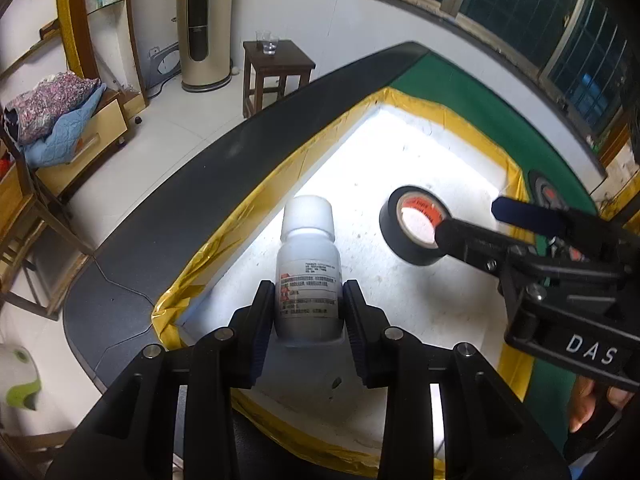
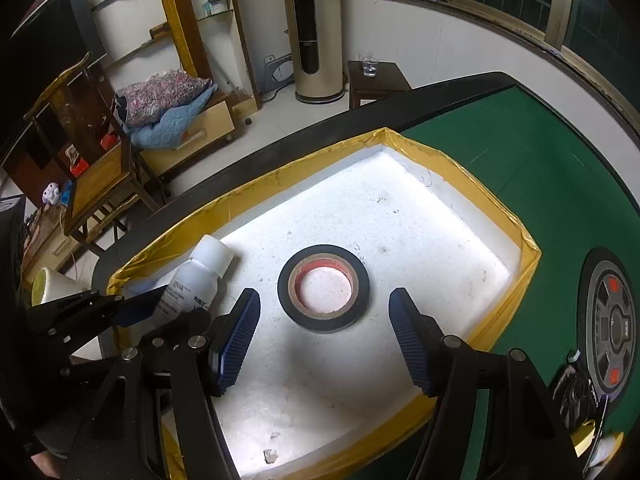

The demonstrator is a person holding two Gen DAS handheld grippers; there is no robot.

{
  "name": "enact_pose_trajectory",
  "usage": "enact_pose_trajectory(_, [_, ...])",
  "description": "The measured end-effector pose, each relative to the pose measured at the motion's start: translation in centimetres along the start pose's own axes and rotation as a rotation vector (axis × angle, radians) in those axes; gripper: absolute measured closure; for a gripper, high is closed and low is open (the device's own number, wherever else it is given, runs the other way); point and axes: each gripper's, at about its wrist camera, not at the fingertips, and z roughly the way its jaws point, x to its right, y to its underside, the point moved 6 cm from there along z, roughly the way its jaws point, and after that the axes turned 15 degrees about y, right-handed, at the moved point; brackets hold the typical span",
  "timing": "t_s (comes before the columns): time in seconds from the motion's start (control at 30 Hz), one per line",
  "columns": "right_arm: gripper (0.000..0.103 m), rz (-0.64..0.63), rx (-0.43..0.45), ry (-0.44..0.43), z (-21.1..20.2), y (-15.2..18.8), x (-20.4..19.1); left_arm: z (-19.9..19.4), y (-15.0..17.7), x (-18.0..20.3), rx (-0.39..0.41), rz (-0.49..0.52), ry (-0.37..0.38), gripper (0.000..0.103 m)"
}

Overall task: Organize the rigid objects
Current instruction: 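Lower the tape roll into the tray and open right tool while left tool releases the bottle, then move both open tools back to the object pile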

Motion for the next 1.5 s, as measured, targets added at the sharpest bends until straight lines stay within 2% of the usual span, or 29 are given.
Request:
enact_pose_trajectory(0.07, [0.041, 0.007, 0.011, -0.003, -0.3, 0.0, -0.1, -0.3, -0.1, 0.1, 0.026, -0.007, 0.023, 0.071])
enact_pose_trajectory(0.6, [0.041, 0.06, 0.089, 0.026, -3.6, 2.4, 2.4, -1.9, -0.1, 2.5, 0.068, 0.041, -0.006, 0.071])
enact_pose_trajectory(0.67, [0.041, 0.064, 0.096, 0.031, -4.0, 2.7, 2.6, -1.9, 0.0, 2.8, 0.065, 0.039, -0.003, 0.066])
enact_pose_trajectory(0.7, [0.041, 0.068, 0.098, 0.03, -4.2, 2.9, 2.8, -2.0, 0.0, 3.0, 0.066, 0.04, -0.003, 0.056])
enact_pose_trajectory(0.73, [0.041, 0.074, 0.1, 0.03, -4.4, 3.2, 3.1, -2.2, 0.1, 3.2, 0.07, 0.042, -0.005, 0.052])
enact_pose_trajectory(0.87, [0.035, 0.113, 0.114, 0.015, -5.4, 4.3, 3.9, -2.9, 0.4, 4.1, 0.073, 0.059, -0.001, 0.05])
enact_pose_trajectory(0.93, [0.034, 0.133, 0.116, 0.013, -5.7, 4.9, 4.4, -3.0, 0.6, 4.8, 0.073, 0.066, 0.008, 0.043])
enact_pose_trajectory(1.07, [0.033, 0.158, 0.106, 0.015, -5.9, 6.3, 5.3, -3.2, 1.2, 6.3, 0.067, 0.09, 0.026, 0.043])
enact_pose_trajectory(1.17, [0.031, 0.175, 0.099, 0.027, -6.2, 7.1, 6.0, -3.3, 1.7, 7.6, 0.06, 0.11, 0.04, 0.035])
enact_pose_trajectory(1.33, [0.03, 0.2, 0.106, 0.061, -7.2, 9.1, 7.8, -3.7, 2.4, 10.0, 0.054, 0.144, 0.071, 0.034])
enact_pose_trajectory(1.5, [0.029, 0.267, 0.095, 0.096, -8.7, 13.7, 11.2, -3.4, 4.4, 13.8, -0.001, 0.205, 0.141, 0.034])
